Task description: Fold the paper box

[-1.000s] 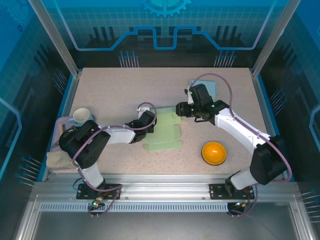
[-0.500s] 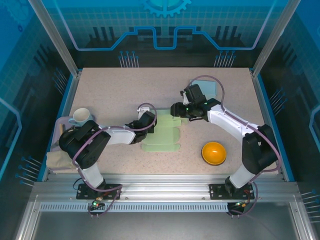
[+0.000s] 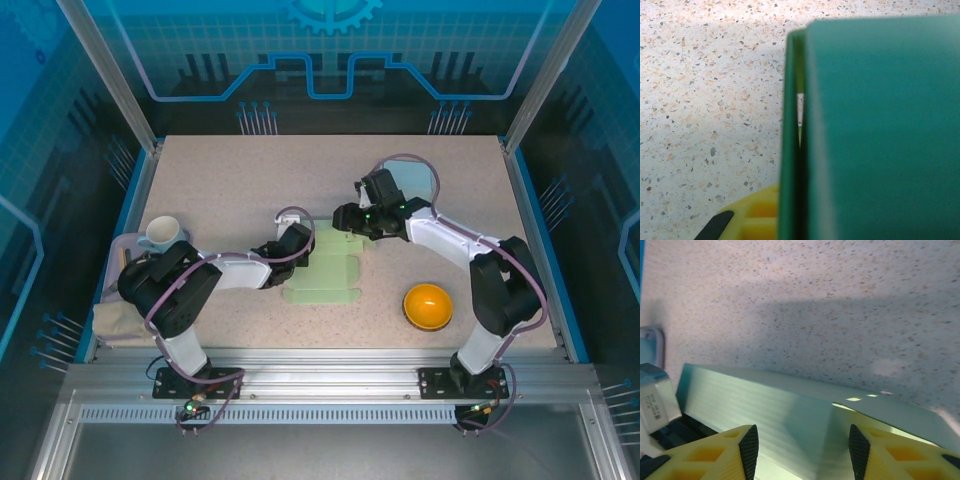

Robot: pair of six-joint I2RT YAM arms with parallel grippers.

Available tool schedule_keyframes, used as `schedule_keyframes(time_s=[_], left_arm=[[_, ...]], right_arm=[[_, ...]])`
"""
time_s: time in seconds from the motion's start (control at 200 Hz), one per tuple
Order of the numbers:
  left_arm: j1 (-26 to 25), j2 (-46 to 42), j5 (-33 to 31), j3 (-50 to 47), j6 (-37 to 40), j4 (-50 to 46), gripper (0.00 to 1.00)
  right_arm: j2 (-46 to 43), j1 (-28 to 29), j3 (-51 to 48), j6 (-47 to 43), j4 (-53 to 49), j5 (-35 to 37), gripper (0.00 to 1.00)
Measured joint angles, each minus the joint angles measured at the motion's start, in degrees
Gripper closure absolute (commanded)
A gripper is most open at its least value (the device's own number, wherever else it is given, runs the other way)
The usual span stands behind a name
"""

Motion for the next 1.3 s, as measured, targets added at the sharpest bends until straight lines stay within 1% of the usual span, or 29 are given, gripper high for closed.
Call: schedule_keyframes(time_s=[0.285,0.375,0.48,0.615,0.74,0.795,0.84,0.885,0.94,1.11,1.301], left_arm=[[-0.07,0.09,-0.63,0.0,0.0,-0.02,0.94],[-0.07,0.11,-0.87,0.0,-0.24,-0.04,0.94],[-0.13,0.13,-0.87,0.0,-0.31,-0.04,0.94],[-0.28,0.13,-0.87,0.0,-0.42,-0.04,0.94],[-0.28,0.17,-0.87,0.0,-0.42,-0.07,0.94],[-0.28,0.22,-0.9,0.0,-0.44,-0.07,0.94],[-0.28,0.22,-0.9,0.0,-0.44,-0.07,0.94],[-0.28,0.22,-0.9,0.0,-0.44,-0.07,0.94],[-0.28,0.22,-0.9,0.0,-0.44,-0.07,0.94],[-0.28,0.22,-0.92,0.0,-0.46,-0.09,0.94],[-0.28,0.24,-1.03,0.0,-0.46,-0.11,0.95]], right_arm=[[-0.09,-0.02,-3.98,6.91,8.7,-5.35,0.48],[-0.39,-0.02,-5.29,8.7,10.86,-5.6,0.48],[-1.46,-0.02,-6.75,9.2,11.13,-5.22,0.48],[-4.52,0.0,-7.74,6.99,8.79,-2.95,0.48],[-9.57,0.04,-9.64,3.04,6.1,0.2,0.48],[-11.69,0.07,-10.78,1.11,5.14,1.36,0.51],[-13.0,0.07,-11.82,-0.02,4.59,2.25,0.57],[-13.66,0.07,-12.81,-1.22,4.22,2.75,0.61],[-13.73,0.11,-14.1,-2.16,4.44,3.21,0.63],[-12.02,0.68,-18.69,-3.13,6.8,4.33,0.63],[-6.23,0.5,-19.47,-3.26,11.56,7.76,0.57]])
